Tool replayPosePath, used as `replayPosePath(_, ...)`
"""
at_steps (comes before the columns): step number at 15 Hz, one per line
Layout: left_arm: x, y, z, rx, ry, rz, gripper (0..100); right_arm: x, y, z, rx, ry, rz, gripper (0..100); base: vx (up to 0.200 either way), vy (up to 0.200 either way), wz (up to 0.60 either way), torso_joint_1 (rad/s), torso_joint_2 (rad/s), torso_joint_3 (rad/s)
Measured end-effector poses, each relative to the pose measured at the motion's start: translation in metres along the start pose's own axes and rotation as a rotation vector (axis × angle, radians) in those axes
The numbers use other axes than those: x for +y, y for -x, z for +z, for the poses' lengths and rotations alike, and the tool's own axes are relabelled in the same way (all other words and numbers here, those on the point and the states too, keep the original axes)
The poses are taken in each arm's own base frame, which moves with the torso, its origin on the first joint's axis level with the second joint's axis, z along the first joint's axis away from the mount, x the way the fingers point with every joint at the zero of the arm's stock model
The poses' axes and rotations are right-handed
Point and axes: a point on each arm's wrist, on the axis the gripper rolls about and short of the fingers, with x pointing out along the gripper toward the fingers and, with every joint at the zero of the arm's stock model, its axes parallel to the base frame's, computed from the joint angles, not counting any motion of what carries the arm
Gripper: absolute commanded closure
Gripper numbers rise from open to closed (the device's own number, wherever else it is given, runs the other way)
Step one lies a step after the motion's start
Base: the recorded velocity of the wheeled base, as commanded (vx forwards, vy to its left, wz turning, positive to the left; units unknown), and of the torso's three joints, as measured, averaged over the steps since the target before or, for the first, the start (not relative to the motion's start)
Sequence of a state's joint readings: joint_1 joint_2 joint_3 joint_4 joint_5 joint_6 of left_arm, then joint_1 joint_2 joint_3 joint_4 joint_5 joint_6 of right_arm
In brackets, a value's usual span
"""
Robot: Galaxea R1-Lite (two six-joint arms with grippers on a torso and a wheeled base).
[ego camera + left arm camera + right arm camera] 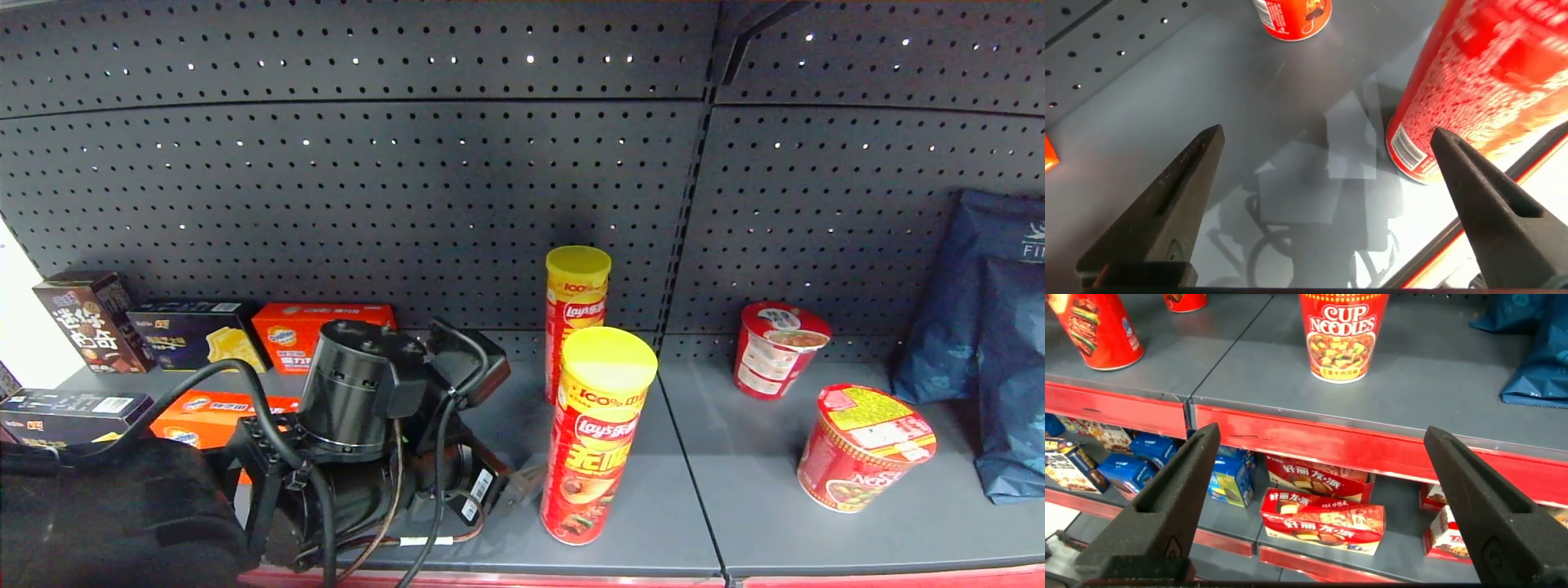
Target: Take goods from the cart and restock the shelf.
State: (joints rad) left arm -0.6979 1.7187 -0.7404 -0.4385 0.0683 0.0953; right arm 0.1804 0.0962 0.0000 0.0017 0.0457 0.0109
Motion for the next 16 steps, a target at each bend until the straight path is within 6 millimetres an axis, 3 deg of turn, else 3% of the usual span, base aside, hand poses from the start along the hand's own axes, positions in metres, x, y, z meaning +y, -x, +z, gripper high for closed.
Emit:
replayPosePath(12, 0.001, -0.002, -0.008, 0.030, 0.004, 0.005, 0, 0.000, 0.000, 0.000, 0.000, -0.001, 0.000, 0, 0.000, 0.000, 0.00, 0.000, 0.00, 0.000)
replayPosePath(16, 0.002, 0.006, -0.012, 0.034, 0.005, 0.009, 0, 0.000, 0.000, 0.000, 0.000, -0.001, 0.000, 0, 0.000, 0.000, 0.00, 0.000, 0.00, 0.000)
